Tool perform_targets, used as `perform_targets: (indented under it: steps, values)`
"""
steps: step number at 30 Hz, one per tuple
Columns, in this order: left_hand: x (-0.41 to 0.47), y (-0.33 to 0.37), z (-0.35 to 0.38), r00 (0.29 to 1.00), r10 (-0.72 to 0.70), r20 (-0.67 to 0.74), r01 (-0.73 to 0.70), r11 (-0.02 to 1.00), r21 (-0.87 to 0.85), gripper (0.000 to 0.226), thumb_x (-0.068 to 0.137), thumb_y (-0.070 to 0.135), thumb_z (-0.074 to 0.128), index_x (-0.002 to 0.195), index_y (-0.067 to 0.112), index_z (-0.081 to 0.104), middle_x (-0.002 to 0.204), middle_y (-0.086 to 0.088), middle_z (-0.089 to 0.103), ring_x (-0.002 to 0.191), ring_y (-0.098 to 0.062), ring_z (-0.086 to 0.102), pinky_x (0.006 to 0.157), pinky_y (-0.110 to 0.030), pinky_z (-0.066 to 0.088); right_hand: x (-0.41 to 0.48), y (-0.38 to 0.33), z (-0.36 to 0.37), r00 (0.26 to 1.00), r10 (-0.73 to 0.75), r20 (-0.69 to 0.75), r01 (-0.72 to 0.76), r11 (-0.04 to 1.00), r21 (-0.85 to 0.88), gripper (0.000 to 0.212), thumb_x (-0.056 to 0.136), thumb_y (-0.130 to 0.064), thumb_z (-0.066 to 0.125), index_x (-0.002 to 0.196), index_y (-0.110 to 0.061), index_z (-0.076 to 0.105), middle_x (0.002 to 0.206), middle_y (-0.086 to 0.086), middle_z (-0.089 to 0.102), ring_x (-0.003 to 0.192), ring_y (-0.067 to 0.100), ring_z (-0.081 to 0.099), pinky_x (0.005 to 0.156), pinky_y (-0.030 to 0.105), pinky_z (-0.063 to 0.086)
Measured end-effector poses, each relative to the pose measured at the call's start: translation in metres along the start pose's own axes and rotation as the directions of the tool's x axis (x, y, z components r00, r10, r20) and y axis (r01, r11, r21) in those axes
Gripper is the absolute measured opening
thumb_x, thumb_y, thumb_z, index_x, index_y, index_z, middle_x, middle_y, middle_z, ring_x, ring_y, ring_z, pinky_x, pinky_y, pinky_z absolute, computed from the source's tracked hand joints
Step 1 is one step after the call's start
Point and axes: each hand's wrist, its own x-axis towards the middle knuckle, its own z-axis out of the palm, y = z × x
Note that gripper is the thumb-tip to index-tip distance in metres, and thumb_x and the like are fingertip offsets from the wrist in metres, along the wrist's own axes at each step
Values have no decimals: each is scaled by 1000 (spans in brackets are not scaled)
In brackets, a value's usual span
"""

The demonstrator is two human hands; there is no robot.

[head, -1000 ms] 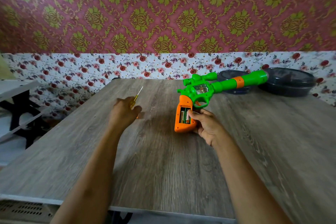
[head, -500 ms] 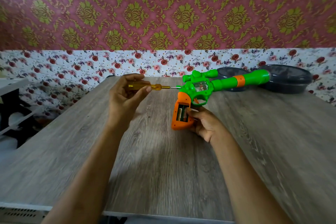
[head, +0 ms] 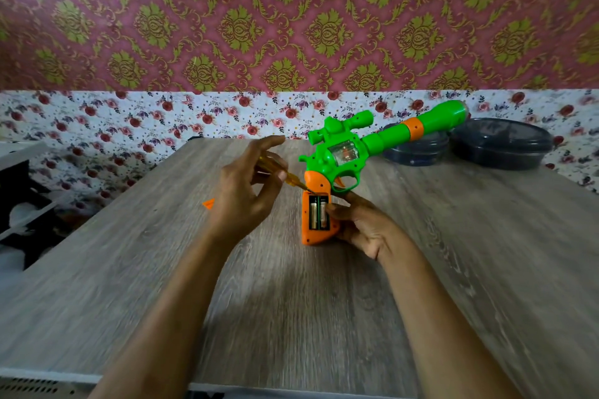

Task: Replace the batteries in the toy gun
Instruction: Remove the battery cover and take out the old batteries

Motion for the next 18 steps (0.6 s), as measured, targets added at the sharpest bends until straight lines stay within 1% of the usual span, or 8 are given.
perform_targets:
  steps: [3,5,7,9,11,15,16,18]
  values:
    - [-1,2,4,996,70,63,-74,996,54,37,87,12,59,123,19,51,95,14,63,91,-1,65,83,-13,51,0,0,0,1000,6,-11,-6,1000,-22,34,88,6,47,113,-18,53,70,2,71,59,14,69,49,30,57]
    - [-1,2,6,989,123,88,-130,988,82,32,88,14,58,120,12,55,96,6,65,91,-3,65,83,-12,51,0,-1,0,1000,7,-29,-8,999,-39,36,89,4,47,118,-16,52,85,6,67,74,19,66,63,37,57]
    - [-1,3,7,984,143,106,-154,983,102,27,88,9,61,115,6,59,97,-1,67,90,-5,65,81,-13,52,0,-1,-2,999,9,-36,-11,999,-52,40,89,3,47,126,-12,49,98,10,63,87,24,60,77,44,52]
    - [-2,4,9,980,145,133,-162,979,127,22,87,6,62,109,4,60,98,-4,68,89,-6,65,79,-17,54,1,1,-3,1000,13,-25,-15,997,-70,42,89,1,48,129,-10,47,109,14,60,98,29,58,77,46,52]
    - [-2,4,10,976,139,167,-163,976,142,18,88,10,61,105,4,60,96,-5,69,87,-7,66,77,-20,54,1,2,-4,1000,12,-15,-13,997,-78,41,88,0,49,128,-10,47,111,15,60,102,32,57,75,45,53]
    - [-4,4,13,970,131,203,-166,971,171,28,89,32,56,104,8,57,93,-3,71,83,-10,69,72,-31,58,0,2,-6,1000,13,19,-11,998,-64,40,88,-1,50,126,-12,47,103,13,63,92,27,62,71,45,56]
    - [-4,5,14,977,109,183,-138,979,153,32,87,36,56,103,8,58,91,-3,71,81,-10,70,71,-32,58,0,2,-7,999,18,26,-16,998,-66,40,88,-2,51,126,-13,47,103,12,64,91,27,63,70,46,56]
    - [-4,5,14,995,20,94,-29,996,89,36,82,41,61,97,9,59,85,-2,72,75,-10,69,67,-33,58,0,3,-6,1000,22,14,-21,996,-83,38,89,-2,50,125,-13,48,102,12,64,90,26,63,72,43,56]
